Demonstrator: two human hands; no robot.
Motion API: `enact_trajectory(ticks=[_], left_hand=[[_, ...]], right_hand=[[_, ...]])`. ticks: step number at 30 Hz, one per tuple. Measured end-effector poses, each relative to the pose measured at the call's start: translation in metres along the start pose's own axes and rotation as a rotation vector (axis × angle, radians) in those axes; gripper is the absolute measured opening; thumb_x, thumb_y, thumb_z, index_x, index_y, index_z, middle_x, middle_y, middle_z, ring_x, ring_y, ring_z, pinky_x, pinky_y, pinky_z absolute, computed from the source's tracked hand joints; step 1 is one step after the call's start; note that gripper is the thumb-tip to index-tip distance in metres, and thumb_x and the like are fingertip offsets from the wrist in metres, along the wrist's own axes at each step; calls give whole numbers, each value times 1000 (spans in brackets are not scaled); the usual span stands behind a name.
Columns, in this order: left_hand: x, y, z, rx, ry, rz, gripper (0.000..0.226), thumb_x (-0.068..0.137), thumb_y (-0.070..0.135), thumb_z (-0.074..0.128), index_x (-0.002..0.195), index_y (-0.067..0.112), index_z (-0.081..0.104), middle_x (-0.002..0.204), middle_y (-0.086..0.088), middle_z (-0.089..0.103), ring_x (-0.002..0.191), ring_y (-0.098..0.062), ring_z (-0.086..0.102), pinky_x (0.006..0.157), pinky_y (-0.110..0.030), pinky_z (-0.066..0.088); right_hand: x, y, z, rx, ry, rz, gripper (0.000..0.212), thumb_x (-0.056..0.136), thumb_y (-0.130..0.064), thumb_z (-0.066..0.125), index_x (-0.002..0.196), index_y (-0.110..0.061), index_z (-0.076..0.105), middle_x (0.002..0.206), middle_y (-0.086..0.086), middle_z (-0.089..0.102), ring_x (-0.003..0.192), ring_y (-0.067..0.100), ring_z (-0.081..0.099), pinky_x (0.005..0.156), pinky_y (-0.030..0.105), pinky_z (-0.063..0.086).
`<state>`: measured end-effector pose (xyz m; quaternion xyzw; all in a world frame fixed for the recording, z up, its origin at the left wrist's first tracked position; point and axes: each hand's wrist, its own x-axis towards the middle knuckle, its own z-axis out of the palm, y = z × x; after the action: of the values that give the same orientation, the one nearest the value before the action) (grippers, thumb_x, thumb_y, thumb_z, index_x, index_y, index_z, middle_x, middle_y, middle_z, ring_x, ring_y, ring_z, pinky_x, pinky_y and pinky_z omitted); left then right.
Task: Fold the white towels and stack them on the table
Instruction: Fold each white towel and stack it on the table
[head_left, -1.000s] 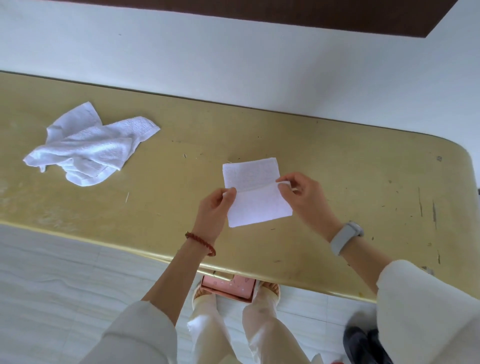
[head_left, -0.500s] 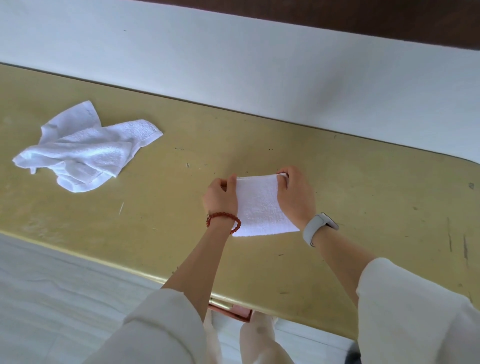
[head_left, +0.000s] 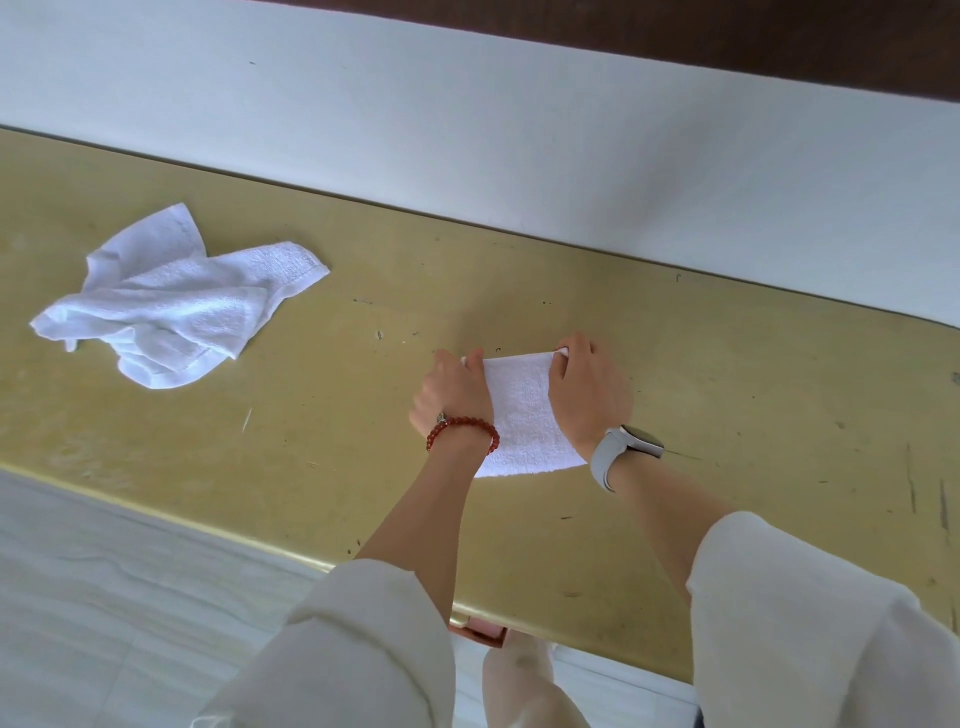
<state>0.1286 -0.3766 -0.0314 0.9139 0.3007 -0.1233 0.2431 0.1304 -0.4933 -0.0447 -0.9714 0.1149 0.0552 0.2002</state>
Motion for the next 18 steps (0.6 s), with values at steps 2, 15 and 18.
enact_trajectory(ticks=[2,15,18], left_hand=[[0,0,-3,24,4,-8,40,96,45,34,100,8,48,89,-10,63,73,-27,51,62,-29,34],[-14,-51,28,218,276,843,41,90,21,29,127,9,41,134,-7,52,126,-21,46,100,-45,33],[-12,-54,26,355,104,738,55,91,31,24,135,3,38,140,-10,44,128,-24,44,100,-57,31]], right_hand=[[0,0,-2,-20,2,20,26,96,-23,31,109,-9,50,107,8,56,71,26,49,56,30,34],[-33,21,10,-353,62,-558,46,88,-26,31,128,-12,50,139,10,45,128,28,43,103,57,29],[-29,23,14,-376,-47,-458,50,90,-33,27,131,-13,48,141,9,43,131,24,40,101,60,29]])
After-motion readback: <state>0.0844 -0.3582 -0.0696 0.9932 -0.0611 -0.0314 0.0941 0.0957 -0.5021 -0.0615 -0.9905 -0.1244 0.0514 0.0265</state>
